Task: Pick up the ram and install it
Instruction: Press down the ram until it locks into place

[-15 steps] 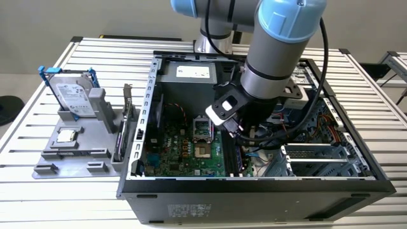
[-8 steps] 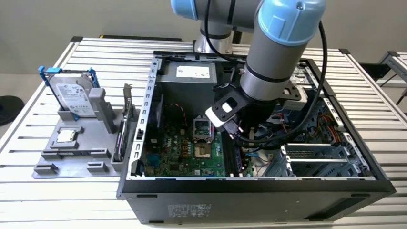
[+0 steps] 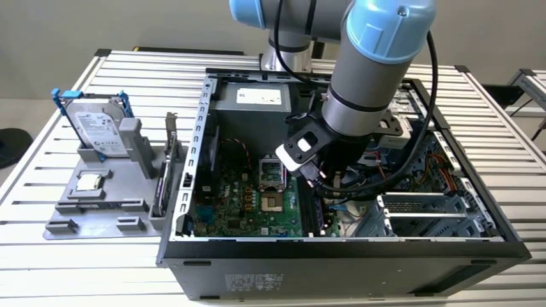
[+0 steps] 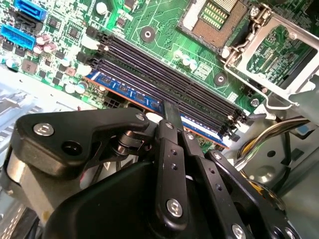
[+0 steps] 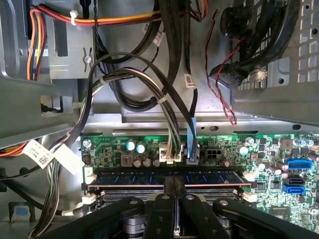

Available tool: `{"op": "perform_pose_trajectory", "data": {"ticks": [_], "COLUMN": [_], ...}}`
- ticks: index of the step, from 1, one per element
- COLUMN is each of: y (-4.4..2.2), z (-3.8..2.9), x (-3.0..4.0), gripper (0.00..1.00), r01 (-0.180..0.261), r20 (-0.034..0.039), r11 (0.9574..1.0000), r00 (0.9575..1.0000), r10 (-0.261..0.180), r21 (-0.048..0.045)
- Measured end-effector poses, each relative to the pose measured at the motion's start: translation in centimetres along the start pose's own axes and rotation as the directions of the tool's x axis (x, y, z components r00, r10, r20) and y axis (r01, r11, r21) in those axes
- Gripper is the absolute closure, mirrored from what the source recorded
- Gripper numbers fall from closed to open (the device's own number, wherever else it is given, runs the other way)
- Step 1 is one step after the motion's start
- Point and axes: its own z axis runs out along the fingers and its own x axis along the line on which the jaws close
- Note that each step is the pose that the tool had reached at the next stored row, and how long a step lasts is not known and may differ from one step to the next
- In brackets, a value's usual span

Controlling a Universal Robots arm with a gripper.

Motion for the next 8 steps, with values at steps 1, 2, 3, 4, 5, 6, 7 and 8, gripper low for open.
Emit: {"op": "perform_pose_trajectory", "data": {"ticks": [1,2,3,4,5,6,7,8], "y": [0.00,0.00,0.00,0.00,0.01,0.00,0.00,0.00], "z": [0.01,0.02,0.03,0.03,0.03,0.03,0.03,0.03], "x": [0.00,0.00,0.01,0.01,0.01,0.01,0.01,0.01], "gripper": [1.00,1.00,1.00,1.00,1.00,1.00,1.00,1.00], "r01": [0.000,0.000,0.000,0.000,0.000,0.000,0.000,0.000], "r20": [-0.0003,-0.0006,-0.0009,-0.0009,-0.0009,-0.0009,-0.0010,-0.0010], "r11": [1.0000,1.0000,1.0000,1.0000,1.0000,1.0000,1.0000,1.0000], "r00": [1.0000,1.0000,1.0000,1.0000,1.0000,1.0000,1.0000,1.0000], "r10": [0.000,0.000,0.000,0.000,0.000,0.000,0.000,0.000], "r21": [0.0002,0.0001,0.0001,0.0001,0.0001,0.0001,0.0001,0.0001]}}
